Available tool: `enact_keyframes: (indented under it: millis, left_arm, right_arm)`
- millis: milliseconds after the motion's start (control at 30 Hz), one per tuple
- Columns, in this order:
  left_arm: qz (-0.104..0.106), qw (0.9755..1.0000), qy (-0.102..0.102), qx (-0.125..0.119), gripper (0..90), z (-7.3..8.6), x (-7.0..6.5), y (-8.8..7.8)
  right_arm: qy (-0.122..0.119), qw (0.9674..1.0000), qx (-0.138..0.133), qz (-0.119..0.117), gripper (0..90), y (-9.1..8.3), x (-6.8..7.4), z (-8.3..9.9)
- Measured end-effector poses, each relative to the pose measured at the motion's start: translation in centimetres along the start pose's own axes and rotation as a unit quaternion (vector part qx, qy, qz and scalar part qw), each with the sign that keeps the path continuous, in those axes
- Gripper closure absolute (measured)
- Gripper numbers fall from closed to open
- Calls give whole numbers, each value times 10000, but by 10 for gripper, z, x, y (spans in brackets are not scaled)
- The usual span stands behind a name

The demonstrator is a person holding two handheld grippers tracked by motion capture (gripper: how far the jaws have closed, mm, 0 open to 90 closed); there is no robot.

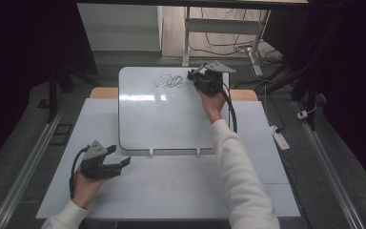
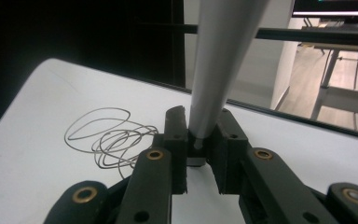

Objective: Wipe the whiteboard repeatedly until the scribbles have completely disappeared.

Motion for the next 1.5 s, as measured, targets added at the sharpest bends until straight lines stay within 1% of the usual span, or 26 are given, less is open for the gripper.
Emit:
enact_keyframes:
  millis: [33, 67, 100, 167, 233, 333, 367, 467, 533, 600, 633, 667, 733, 833, 933, 967, 1000, 1033, 1067, 1133, 1167, 1200, 1233, 1333, 1367, 1500]
  left_arm:
    - [5, 10000, -11, -17, 259, 0, 1, -1]
    - [5, 10000, -16, -26, 259, 0, 1, -2]
    - [0, 10000, -11, -30, 259, 0, 1, -3]
    - [-6, 10000, -45, -39, 259, 0, 2, -5]
    - [-55, 10000, -56, -56, 259, -1, 2, -6]
    - [-72, 10000, -49, -42, 259, 0, 0, -8]
    - [-93, 9999, -18, -36, 259, 0, 0, -10]
    - [-120, 9999, 1, -60, 259, 1, -2, -14]
    - [-125, 9999, -10, -72, 259, 2, -2, -14]
    - [-142, 9999, 1, -60, 259, 3, -2, -14]
    - [-142, 9999, 10, -45, 259, 3, -1, -14]
    - [-153, 9999, 20, -33, 259, 4, -1, -14]
    - [-151, 9999, 25, -17, 259, 4, 0, -13]
    - [-154, 9999, 30, -3, 259, 5, 1, -11]
    - [-157, 9999, 51, 25, 259, 5, 0, -10]
    - [-166, 9998, 61, 31, 259, 5, 0, -10]
    - [-172, 9998, 63, 32, 259, 5, 0, -10]
    - [-176, 9998, 59, 27, 259, 5, 0, -11]
    - [-182, 9998, 57, 19, 259, 5, 0, -11]
    - [-190, 9998, 45, 17, 260, 5, 1, -12]
    - [-197, 9998, 41, 18, 259, 5, 1, -12]
    - [-198, 9998, 37, 20, 259, 5, 1, -12]
    - [-193, 9998, 36, 26, 260, 6, 1, -12]
    - [-210, 9998, 55, 31, 260, 6, 1, -11]
    - [-215, 9998, 52, 31, 260, 6, 1, -12]
    - [-222, 9997, 59, 24, 260, 6, 1, -12]
  right_arm:
    - [0, 10000, 0, 0, 776, 0, 0, 0]
    - [-128, 9994, 235, -212, 776, 1, 9, 6]
    - [-128, 9994, 235, -212, 776, 1, 9, 6]
    - [-501, 9967, 485, -409, 776, 3, 21, 14]
    - [-469, 9971, 465, -370, 776, 2, 20, 13]
    - [51, 9995, 237, -191, 776, -3, 6, 9]
    - [27, 9994, 283, -209, 776, -3, 8, 11]
    - [-313, 9975, 542, -325, 776, -3, 22, 21]
    - [-347, 9974, 555, -308, 776, -3, 23, 22]
    - [-173, 9993, 335, -22, 776, -6, 11, 13]
    - [-173, 9993, 335, -22, 776, -6, 11, 13]
    - [53, 9998, 186, 45, 776, -7, 3, 8]
    - [113, 9998, 173, 22, 776, -7, 2, 9]
    - [-240, 9980, 485, -329, 776, -4, 19, 20]
    - [-376, 9970, 567, -367, 776, -3, 22, 22]
    - [-338, 9975, 535, -313, 776, -3, 20, 20]
    - [-125, 9995, 294, -85, 776, -6, 10, 13]
    - [-125, 9995, 294, -85, 776, -6, 10, 13]
    - [-4, 9999, 173, -2, 776, -7, 5, 10]
    - [150, 9998, 120, -20, 776, -8, 4, 11]
    - [35, 9992, 312, -241, 777, -4, 15, 20]
    - [35, 9992, 312, -241, 777, -4, 15, 20]
    - [-217, 9980, 453, -380, 777, 0, 28, 27]
    - [-320, 9980, 445, -329, 777, 1, 28, 24]
    - [-127, 9997, 198, -107, 777, -1, 16, 12]
    - [82, 9999, 92, -43, 777, 1, 6, 3]
Point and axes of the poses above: each handheld gripper's, and its own axes: y roughly forward along the jaws, z roughly out of its underside, x roughly to its left, the point moved 5 cm from there along y, roughly forward along the jaws, and after that the axes turned 11 degrees about y, right-handed, at the moved point
